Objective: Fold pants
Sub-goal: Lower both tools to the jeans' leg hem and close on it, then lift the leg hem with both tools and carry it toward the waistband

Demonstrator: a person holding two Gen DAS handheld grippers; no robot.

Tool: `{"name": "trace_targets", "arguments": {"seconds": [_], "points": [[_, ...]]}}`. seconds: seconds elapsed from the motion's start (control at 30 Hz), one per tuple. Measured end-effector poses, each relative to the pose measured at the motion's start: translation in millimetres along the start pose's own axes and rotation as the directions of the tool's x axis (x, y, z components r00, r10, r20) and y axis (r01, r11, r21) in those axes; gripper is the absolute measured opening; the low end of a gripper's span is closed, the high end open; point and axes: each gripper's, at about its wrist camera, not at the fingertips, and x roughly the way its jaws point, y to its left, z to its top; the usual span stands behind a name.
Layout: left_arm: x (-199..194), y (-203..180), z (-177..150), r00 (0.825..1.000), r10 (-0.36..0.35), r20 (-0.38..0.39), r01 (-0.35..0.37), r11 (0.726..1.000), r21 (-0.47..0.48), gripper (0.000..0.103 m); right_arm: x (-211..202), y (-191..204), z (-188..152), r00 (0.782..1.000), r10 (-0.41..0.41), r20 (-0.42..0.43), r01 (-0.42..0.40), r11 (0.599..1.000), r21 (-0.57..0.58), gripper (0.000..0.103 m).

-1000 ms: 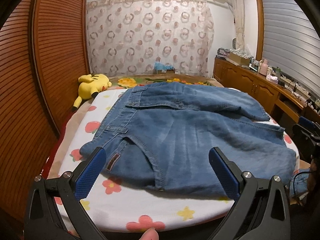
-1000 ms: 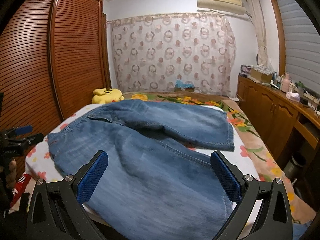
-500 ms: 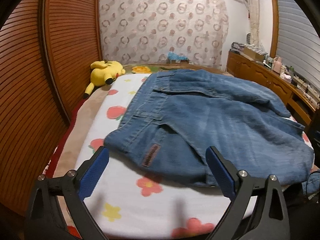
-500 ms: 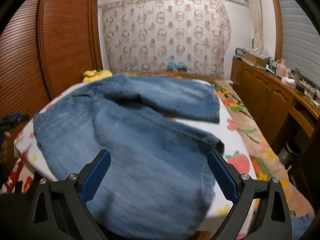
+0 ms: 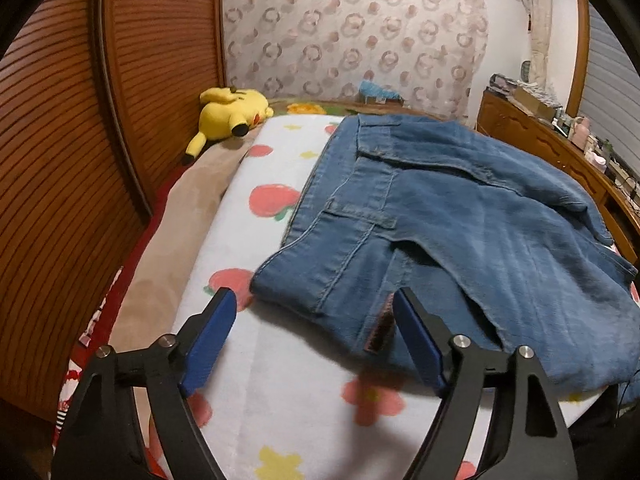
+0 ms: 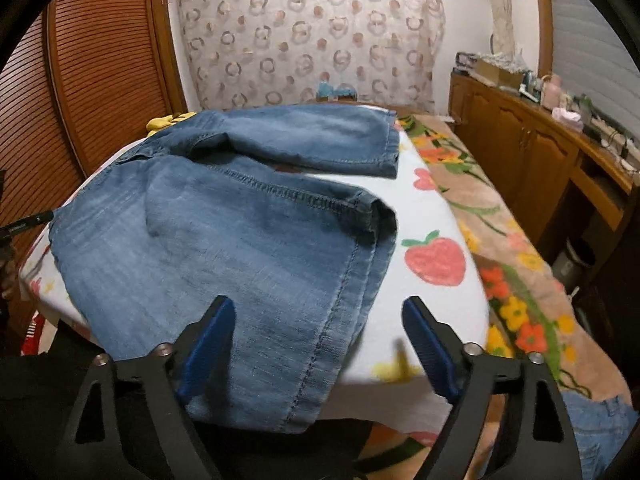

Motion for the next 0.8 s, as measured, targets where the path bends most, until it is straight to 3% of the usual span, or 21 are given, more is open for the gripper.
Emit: {"name": "trace_targets", "arguments": {"seconds": [0.1, 0.17, 0.27, 0.37, 0.43, 0.53, 0.7, 0.8], "points": [[4.1, 4.5, -2.0, 1.0, -0.018, -0.015, 0.018, 1.0, -0.005, 0.079, 0.1, 4.9, -2.7, 1.0, 0.01, -0.014, -0.01, 1.0, -0.005, 0.076], [8.6, 8.1, -2.0, 0.999, -0.036, -0.028, 0.035, 0.999, -0.015, 0.069, -2.8, 8.9, -0.9, 1.0, 0.009, -0.011, -0.009, 1.0, -0.001, 0.073], [15.7, 16.4, -3.0, 0.998, -0.035, -0.044, 0.033, 0.998, -0.046, 0.063, -12.0, 13.9, 2.1, 1.0, 0.001, -0.006, -0.001, 1.0, -0.006, 0.064], [18.9, 19.8, -2.3, 0.997, -0.065, -0.047, 0.062, 0.996, -0.066, 0.057, -9.5, 15.0, -2.7, 1.0, -0.001, 0.003, 0.001, 1.0, -0.006, 0.051], [20.3, 19.1, -0.5, 0.996, -0.072, -0.046, 0.069, 0.995, -0.07, 0.054, -7.1, 12.5, -7.6, 1.0, 0.012, 0.009, -0.012, 1.0, -0.006, 0.034], [23.2, 18.7, 2.1, 0.995, -0.089, -0.051, 0.085, 0.993, -0.077, 0.047, 9.8, -12.4, -19.5, 0.999, 0.043, 0.021, -0.043, 0.999, -0.015, 0.02], [23.5, 17.4, 4.7, 0.991, -0.117, -0.057, 0.113, 0.991, -0.076, 0.023, 21.9, -27.2, -9.4, 0.998, 0.051, 0.038, -0.051, 0.999, -0.02, 0.015], [16.6, 10.1, 5.6, 0.993, -0.107, -0.045, 0.104, 0.993, -0.051, 0.017, 19.0, -30.4, -8.3, 0.997, 0.054, 0.056, -0.053, 0.998, -0.021, 0.015]]}}
